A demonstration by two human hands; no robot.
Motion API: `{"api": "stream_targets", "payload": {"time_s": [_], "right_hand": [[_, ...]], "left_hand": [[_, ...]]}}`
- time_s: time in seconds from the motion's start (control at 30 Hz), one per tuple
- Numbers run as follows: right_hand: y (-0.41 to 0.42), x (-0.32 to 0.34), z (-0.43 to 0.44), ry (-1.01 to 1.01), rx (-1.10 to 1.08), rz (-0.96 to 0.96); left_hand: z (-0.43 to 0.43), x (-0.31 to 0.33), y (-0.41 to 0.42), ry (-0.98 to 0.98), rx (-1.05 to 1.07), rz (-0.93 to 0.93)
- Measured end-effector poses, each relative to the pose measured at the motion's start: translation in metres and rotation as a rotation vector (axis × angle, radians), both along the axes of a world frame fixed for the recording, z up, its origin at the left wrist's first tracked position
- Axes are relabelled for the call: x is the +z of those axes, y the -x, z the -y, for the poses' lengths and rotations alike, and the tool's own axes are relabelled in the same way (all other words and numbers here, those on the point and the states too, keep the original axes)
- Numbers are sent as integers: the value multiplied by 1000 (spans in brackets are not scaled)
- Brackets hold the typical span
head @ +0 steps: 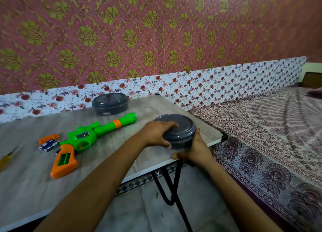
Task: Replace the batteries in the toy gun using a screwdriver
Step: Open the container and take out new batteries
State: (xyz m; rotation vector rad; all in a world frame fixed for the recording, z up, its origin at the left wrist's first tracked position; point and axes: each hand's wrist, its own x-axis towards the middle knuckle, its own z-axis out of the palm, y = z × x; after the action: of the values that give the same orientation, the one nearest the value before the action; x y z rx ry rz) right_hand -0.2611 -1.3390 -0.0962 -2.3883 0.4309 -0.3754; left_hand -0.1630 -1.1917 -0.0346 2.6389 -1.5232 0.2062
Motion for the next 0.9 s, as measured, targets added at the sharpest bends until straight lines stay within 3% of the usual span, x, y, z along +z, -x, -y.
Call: {"api": "stream_targets", "payload": {"time_s": [0.17, 0.4, 0.77, 0.9], "right_hand": [[-17, -2, 5, -177, -53, 53], [-24, -13, -3, -36, -138, 188], [-29, -12, 3, -19, -97, 89], [-31, -8, 3, -21, -53, 6]], "left_hand": [[14, 7, -3, -90, -23, 179], [17, 16, -13, -133, -98, 288], [24, 25, -12, -280, -212, 420], [19, 39, -12, -204, -194, 324]]}}
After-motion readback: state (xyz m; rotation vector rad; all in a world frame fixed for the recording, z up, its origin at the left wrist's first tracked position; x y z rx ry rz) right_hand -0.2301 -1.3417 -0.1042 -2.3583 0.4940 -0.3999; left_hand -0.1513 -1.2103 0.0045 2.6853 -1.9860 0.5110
